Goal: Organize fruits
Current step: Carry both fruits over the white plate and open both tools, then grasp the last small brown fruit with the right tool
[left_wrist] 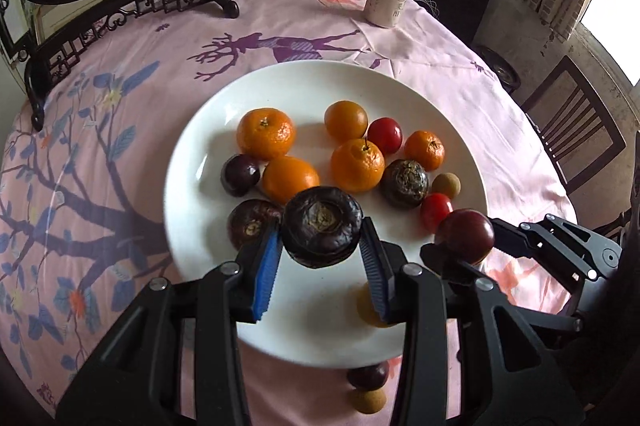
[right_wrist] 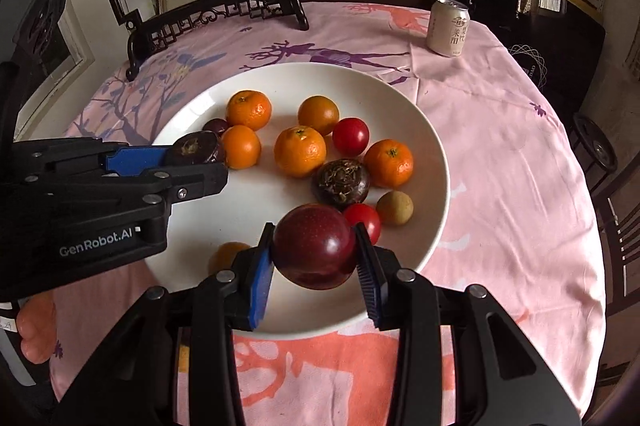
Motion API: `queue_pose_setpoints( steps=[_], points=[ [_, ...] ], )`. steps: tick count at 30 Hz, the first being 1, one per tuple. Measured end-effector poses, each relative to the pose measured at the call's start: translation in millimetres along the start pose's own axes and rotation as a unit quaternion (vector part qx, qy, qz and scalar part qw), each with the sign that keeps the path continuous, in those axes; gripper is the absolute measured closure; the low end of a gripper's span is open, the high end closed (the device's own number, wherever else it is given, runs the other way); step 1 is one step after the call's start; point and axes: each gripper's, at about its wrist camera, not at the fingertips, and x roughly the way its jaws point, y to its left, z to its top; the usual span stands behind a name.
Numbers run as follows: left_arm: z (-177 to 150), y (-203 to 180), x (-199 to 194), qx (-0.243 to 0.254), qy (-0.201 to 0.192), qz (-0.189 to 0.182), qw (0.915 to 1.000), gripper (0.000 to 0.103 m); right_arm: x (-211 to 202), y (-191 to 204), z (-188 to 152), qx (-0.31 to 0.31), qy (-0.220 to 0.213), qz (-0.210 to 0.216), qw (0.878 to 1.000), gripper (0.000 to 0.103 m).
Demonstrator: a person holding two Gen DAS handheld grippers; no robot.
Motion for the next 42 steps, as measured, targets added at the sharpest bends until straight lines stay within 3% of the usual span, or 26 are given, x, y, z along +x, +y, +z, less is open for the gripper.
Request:
queue_pose_setpoints(
  steps=[3, 5, 6, 11, 12, 19, 27, 32, 35, 37, 40, 42],
  points=[
    [3.7, 0.3, 8.4, -0.002, 0.003, -0.005, 1.0000, 0.063, 10.4, -3.8, 2.1, 0.001, 0.009, 0.008, 1.000, 0.063],
    [4.2, 1.3, 8.7, -0.005, -0.003, -0.002, 1.0000, 0.055, 10.5, -2.4, 3.2, -0.006, 0.004, -0.002, 1.000, 0.061],
    [4.6, 2.1, 6.7, -0.007, -0.008, 0.000, 1.0000, 0.045, 9.8, -2.3, 3.9, -0.005, 0.003, -0.001, 1.000, 0.054],
    [-1.8, 9.0, -24.5, -0.015, -0.039, 0.004, 0.9991, 0.041, -16.0, -4.4, -1.1, 0.005, -0.018, -0.002, 1.000, 0.046],
    [-7.0, 10.9, -34.2, -0.018, -0.047, 0.004, 0.9987, 0.038, -24.9, -3.1, -4.7, 0.003, -0.023, -0.002, 1.000, 0.042],
    [-79.6, 18.7, -90.2, -0.022, -0.109, 0.028, 0.9934, 0.018, -77.3, 11.2, -56.2, 0.003, -0.046, 0.017, 0.999, 0.041],
    [-144.0, 45.5, -101.8, -0.055, -0.094, 0.038, 0.9933, 0.017, -77.5, 38.9, -84.1, 0.005, -0.017, 0.041, 0.999, 0.041],
    [-166.2, 66.2, -104.5, -0.082, -0.087, 0.046, 0.9917, 0.017, -49.9, 74.6, -93.5, -0.025, 0.013, 0.071, 0.997, 0.041],
    [-173.0, 74.0, -106.5, -0.091, -0.085, 0.047, 0.9911, 0.017, -33.8, 89.5, -94.5, -0.038, 0.013, 0.062, 0.997, 0.042],
    [-176.8, 76.6, -109.7, -0.094, -0.087, 0.046, 0.9906, 0.017, -24.9, 91.5, -92.2, -0.034, 0.012, 0.054, 0.998, 0.056],
    [-177.6, 76.0, -112.2, -0.095, -0.089, 0.045, 0.9905, 0.017, -10.7, 89.9, -87.0, -0.029, 0.017, 0.042, 0.999, 0.067],
    [-176.0, 72.1, -111.4, -0.090, -0.088, 0.039, 0.9913, 0.016, -5.6, 88.7, -86.7, -0.029, 0.017, 0.033, 0.999, 0.079]
  ],
)
